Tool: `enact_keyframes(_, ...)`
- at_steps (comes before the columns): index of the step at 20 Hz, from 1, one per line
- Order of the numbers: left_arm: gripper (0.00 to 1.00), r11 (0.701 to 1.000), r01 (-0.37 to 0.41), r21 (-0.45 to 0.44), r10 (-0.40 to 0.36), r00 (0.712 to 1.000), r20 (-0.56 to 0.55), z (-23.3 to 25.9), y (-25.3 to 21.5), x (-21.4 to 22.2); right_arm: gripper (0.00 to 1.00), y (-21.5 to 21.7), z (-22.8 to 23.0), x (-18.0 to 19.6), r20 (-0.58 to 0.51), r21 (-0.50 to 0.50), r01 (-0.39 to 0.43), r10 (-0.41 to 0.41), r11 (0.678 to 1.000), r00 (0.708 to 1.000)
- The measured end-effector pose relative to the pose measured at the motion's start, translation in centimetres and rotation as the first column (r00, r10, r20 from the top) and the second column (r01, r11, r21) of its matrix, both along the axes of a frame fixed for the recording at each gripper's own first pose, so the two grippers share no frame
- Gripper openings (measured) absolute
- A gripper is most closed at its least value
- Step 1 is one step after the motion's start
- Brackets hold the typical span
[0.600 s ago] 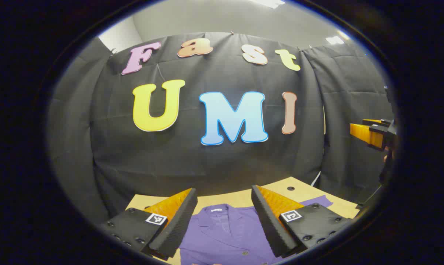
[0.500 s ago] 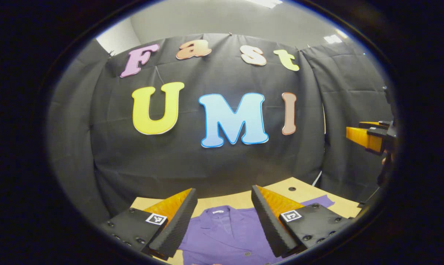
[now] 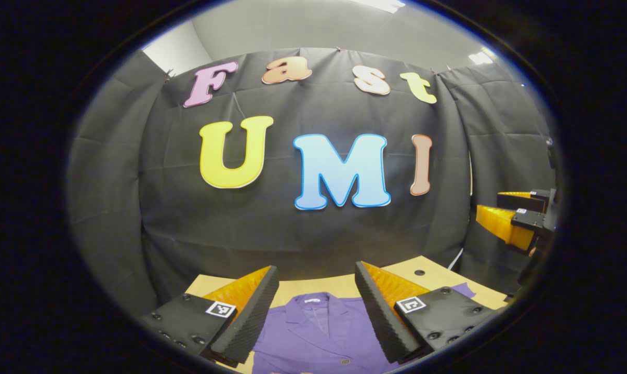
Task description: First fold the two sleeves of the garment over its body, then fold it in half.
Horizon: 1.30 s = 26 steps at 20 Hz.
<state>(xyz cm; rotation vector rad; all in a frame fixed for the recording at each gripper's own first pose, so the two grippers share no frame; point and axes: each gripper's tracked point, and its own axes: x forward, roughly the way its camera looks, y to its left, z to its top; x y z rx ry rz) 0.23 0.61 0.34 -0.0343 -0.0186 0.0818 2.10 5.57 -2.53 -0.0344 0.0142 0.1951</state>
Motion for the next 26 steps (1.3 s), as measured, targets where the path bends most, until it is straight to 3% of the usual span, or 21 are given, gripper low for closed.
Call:
enact_keyframes(7,1.00,1.000,-0.025,-0.006,0.025,0.999,-0.024,-0.6,0.0,0.5,0.89,-3.1,-4.7,2.0,-0.073,-0.022,0.036,-0.037,0.999,0.997)
enact_keyframes(8,1.00,0.999,-0.032,-0.006,0.032,0.999,-0.028,-0.7,0.1,0.7,0.94,-4.0,-5.4,2.5,-0.081,-0.024,0.047,-0.048,0.999,0.996)
enact_keyframes(9,1.00,0.999,-0.039,-0.009,0.039,0.999,-0.035,-0.9,0.0,0.6,0.89,-5.2,-6.3,3.1,-0.092,-0.031,0.065,-0.068,0.997,0.993)
enact_keyframes(11,0.97,0.999,-0.050,-0.016,0.049,0.998,-0.039,-1.0,0.0,0.5,0.89,-7.3,-7.6,4.5,-0.108,-0.042,0.093,-0.097,0.995,0.989)
enact_keyframes(13,1.00,0.998,-0.061,-0.019,0.060,0.997,-0.048,-1.1,0.0,0.8,0.89,-9.4,-9.5,5.7,-0.134,-0.051,0.116,-0.122,0.992,0.983)
enact_keyframes(26,1.00,0.985,-0.172,-0.014,0.169,0.980,-0.105,-2.7,-3.9,2.8,0.89,-18.2,-25.3,11.1,-0.402,-0.004,0.124,-0.116,0.992,0.909)
